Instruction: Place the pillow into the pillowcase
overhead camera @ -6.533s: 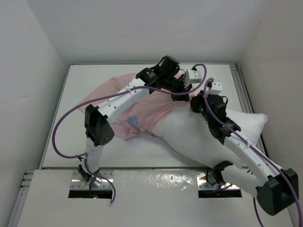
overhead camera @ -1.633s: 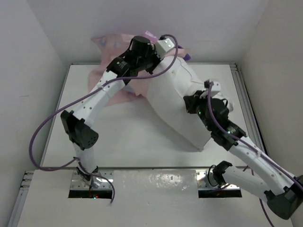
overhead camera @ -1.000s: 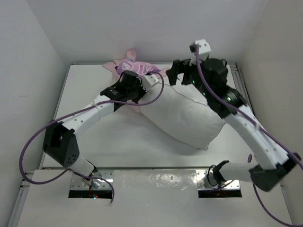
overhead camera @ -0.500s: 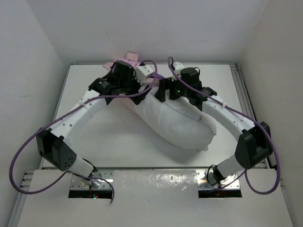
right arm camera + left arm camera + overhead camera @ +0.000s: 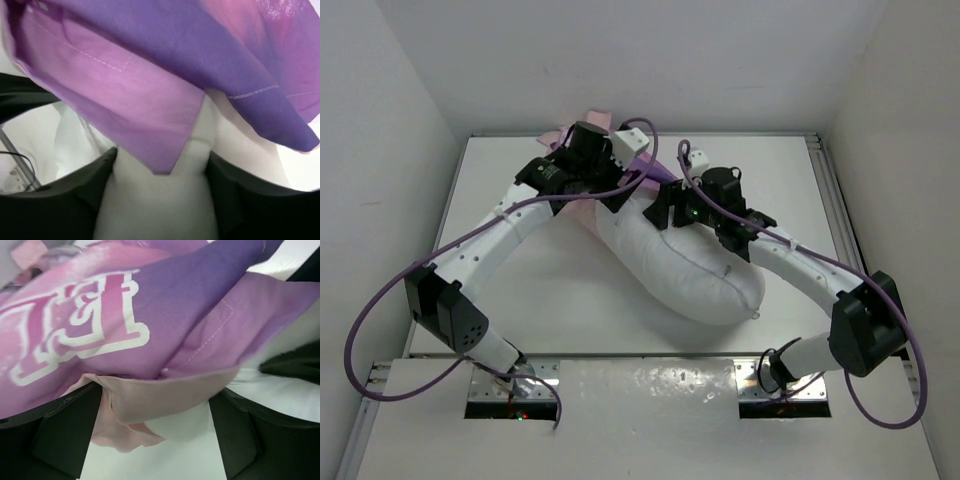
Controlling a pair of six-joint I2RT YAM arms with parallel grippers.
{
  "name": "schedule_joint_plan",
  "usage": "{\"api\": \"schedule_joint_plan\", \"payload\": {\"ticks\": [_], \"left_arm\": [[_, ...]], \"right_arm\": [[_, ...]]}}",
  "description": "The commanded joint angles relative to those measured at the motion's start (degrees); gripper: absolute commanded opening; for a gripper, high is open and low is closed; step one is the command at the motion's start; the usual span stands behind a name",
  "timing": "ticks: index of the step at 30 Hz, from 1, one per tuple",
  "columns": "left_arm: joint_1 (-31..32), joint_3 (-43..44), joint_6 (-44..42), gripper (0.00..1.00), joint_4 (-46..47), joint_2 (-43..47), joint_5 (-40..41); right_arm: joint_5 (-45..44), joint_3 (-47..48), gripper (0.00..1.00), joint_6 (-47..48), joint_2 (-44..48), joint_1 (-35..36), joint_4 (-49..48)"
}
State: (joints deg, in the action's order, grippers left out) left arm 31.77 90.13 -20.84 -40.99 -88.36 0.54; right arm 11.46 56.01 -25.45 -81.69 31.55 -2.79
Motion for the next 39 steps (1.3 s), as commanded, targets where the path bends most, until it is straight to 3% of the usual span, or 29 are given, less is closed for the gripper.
{"api": "schedule_joint_plan", "payload": {"ticks": [1, 2, 3, 5, 8, 12, 14, 15, 16, 17, 20, 22, 24, 25, 27, 28, 31, 36, 39], "left_arm": [[1.97, 5.84, 0.10, 0.85, 1.80, 1.43, 6.31], [2.33, 5.94, -0.25, 0.87, 1.01, 1.69, 7.02], [2.94, 5.85, -0.69, 0.88, 0.65, 1.96, 7.81], [3.56, 3.93, -1.57, 0.89, 0.91, 2.31, 10.97], [5.66, 0.94, -2.62, 0.91, 2.66, 3.01, 15.54], [6.99, -2.84, -5.78, 0.91, 8.28, 2.75, 21.16], [6.82, -4.17, -7.46, 0.75, 10.06, 1.26, 21.44], [6.81, -3.82, -6.85, 0.57, 9.45, 0.56, 20.74], [6.81, -3.21, -6.32, 0.32, 8.57, -0.32, 16.99], [6.99, -2.07, -5.62, 0.00, 6.39, -0.41, 14.52], [7.43, 3.54, -5.70, 0.00, 2.08, 0.64, -2.42], [7.78, 13.72, -6.40, 0.00, -3.36, -1.62, -17.05], [7.96, 21.36, -7.63, 0.00, -10.40, -3.04, -26.94], [8.31, 22.80, -10.33, 0.00, -14.08, -3.57, -36.21], [9.27, 24.92, -15.07, 0.00, -17.53, -3.93, -44.18], [9.71, 24.75, -15.89, 0.00, -18.76, -4.19, -50.22], [9.63, 19.23, -17.12, 0.00, -17.99, -3.67, -54.59], [1.03, 2.09, -19.04, 0.00, -14.29, 1.94, -51.18], [-2.23, -5.30, -27.71, 0.26, -19.10, 6.07, -46.88]], "right_arm": [[0.32, -4.49, 0.60, -3.37, -0.57, 1.06, 0.07], [0.23, -4.77, 0.51, -4.51, -0.58, 0.97, -0.81], [-0.12, -4.94, 0.34, -4.95, -1.01, 0.97, -0.90], [-0.21, -5.29, 0.24, -6.18, -1.10, 0.97, -1.60], [-0.21, -5.47, 0.22, -6.54, -0.75, 1.32, -2.31], [-0.74, -5.12, 0.11, -5.92, 0.21, 1.85, -1.79], [-0.92, -5.12, 0.02, -5.84, 0.83, 1.94, -1.70], [-0.83, -5.12, 0.00, -5.84, 1.00, 1.94, -1.52], [-0.92, -5.03, 0.00, -5.75, 1.27, 2.02, -1.35], [-1.09, -5.03, 0.00, -5.75, 1.44, 2.37, -1.43], [-1.79, -3.72, 0.00, -4.61, 2.58, 3.86, -1.78], [-4.51, -2.84, 0.00, -4.52, 4.08, 5.71, -3.44], [-6.70, -3.10, 0.00, -7.32, 7.15, 5.89, -9.32], [-8.37, -3.19, 0.00, -9.51, 8.12, 5.72, -13.17], [-13.28, -3.27, 0.00, -11.71, 10.76, 5.45, -15.40], [-20.53, -3.97, 0.00, -14.68, 11.63, 5.36, -17.15], [-33.67, -6.70, 0.00, -19.10, 14.45, 4.84, -19.61], [-36.96, -10.56, 0.00, -14.81, 15.52, 9.04, -17.61], [-30.56, -12.59, 0.00, -9.28, 12.10, 14.66, -16.72]]}}
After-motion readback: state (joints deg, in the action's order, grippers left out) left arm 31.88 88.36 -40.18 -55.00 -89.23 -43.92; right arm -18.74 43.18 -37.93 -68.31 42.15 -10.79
